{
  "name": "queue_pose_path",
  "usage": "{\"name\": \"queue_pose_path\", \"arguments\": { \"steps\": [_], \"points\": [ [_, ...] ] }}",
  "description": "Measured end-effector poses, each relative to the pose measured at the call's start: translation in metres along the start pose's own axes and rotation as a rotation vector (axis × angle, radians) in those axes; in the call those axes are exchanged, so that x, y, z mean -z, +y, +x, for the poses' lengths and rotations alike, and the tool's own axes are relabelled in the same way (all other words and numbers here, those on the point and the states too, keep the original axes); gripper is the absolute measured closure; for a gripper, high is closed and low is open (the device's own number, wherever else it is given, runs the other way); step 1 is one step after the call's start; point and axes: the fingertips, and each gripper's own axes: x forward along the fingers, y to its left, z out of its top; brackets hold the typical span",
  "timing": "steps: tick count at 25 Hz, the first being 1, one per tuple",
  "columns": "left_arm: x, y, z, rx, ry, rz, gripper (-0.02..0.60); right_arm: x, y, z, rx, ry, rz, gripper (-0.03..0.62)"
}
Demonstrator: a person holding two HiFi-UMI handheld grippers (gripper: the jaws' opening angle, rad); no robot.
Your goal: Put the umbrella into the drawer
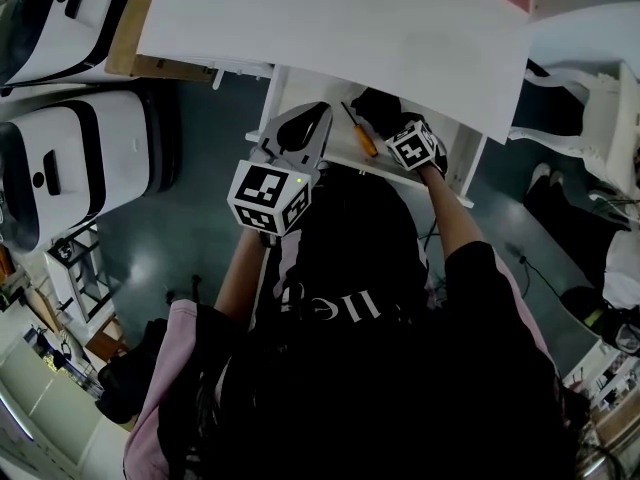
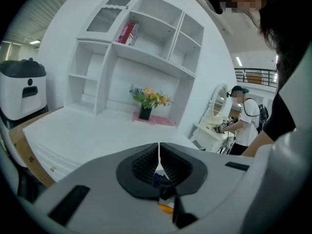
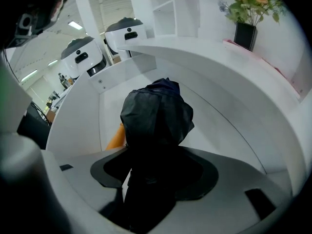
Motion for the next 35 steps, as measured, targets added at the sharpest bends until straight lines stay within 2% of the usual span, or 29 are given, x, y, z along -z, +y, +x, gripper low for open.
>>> {"name": "queue_pose_path", "arguments": {
  "steps": [4, 14, 17, 22, 35],
  "points": [
    [0.005, 0.003, -0.001, -0.009, 0.009, -0.009, 0.558, 0.000, 0.003, 0.002, -0.004, -0.054, -0.006, 0.316],
    [0.010, 0.004, -0.014, -0.009, 0.007, -0.016, 0.559, 0.002, 0.013, -0.013, -0.005, -0.020, 0.048, 0.306],
    [0.010, 0.005, -0.019, -0.007, 0.001, -0.016, 0.558, -0.001, 0.013, -0.029, 0.023, -0.050, 0.079, 0.306],
    [0.013, 0.003, -0.030, 0.010, -0.006, -0.007, 0.558, -0.013, 0.019, -0.060, 0.036, -0.168, 0.187, 0.307],
    [0.016, -0.017, -0.062, 0.060, -0.036, 0.013, 0.558, -0.064, 0.059, -0.184, 0.057, -0.573, 0.327, 0.307]
  ]
}}
